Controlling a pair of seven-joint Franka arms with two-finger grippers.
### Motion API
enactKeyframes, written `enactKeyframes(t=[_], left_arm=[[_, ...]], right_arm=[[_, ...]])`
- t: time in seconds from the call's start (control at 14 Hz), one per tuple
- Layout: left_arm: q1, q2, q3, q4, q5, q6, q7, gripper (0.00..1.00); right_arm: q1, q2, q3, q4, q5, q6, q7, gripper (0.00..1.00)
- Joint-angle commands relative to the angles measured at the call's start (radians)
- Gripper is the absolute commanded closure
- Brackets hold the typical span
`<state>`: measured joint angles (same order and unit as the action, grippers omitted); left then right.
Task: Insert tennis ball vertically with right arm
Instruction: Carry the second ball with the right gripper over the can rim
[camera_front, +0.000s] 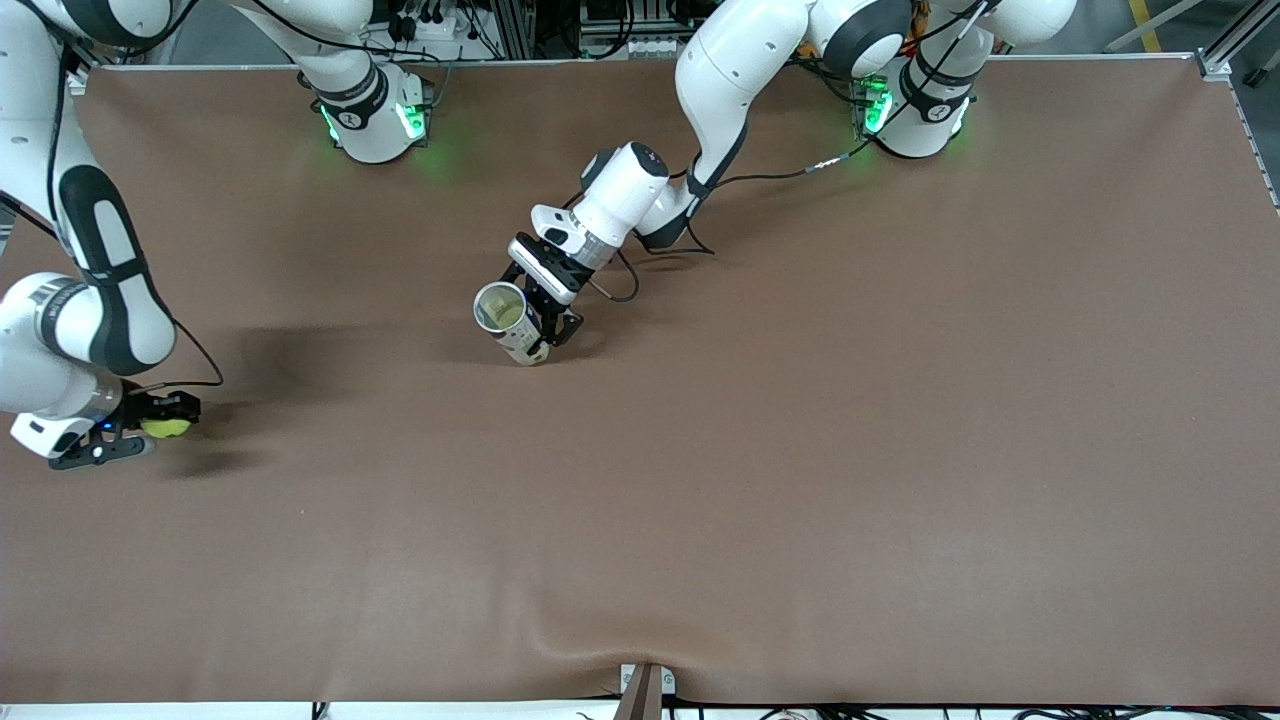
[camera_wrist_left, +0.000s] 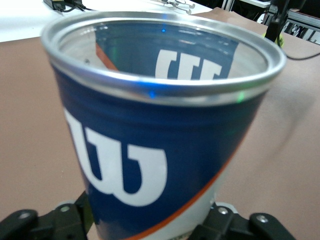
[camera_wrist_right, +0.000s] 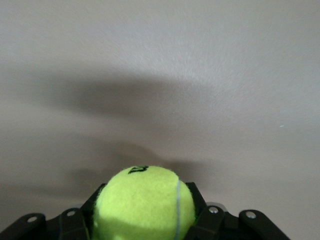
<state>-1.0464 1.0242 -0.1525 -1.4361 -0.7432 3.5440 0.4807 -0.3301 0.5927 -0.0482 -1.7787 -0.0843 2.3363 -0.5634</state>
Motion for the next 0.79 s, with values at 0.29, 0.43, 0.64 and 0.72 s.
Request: enactKeyframes(t=[0.29, 0.43, 0.64, 0.72], left_arm=[[-0.007, -0.009, 0.008, -0.009, 0.01, -0.002, -0.007, 0.19], [-0.007, -0.009, 0.008, -0.009, 0.01, -0.002, -0.007, 0.19], [-0.007, -0.009, 0.008, -0.012, 0.008, -0.002, -0.008, 0.19], [-0.009, -0.009, 0.008, -0.012, 0.008, -0.002, -0.01, 0.19]], right_arm=[[0.12, -0.218, -0.002, 0.172, 0.044, -0.473, 0.016, 1.0], [0.196, -0.279, -0.039, 0.197, 0.046, -0.578, 0.084, 1.0], [0.317, -0.37, -0.071, 0.196, 0.075, -0.679, 0.23, 1.0], [0.347, -0.39, -0.071, 0.196, 0.086, -0.705, 0.297, 1.0]])
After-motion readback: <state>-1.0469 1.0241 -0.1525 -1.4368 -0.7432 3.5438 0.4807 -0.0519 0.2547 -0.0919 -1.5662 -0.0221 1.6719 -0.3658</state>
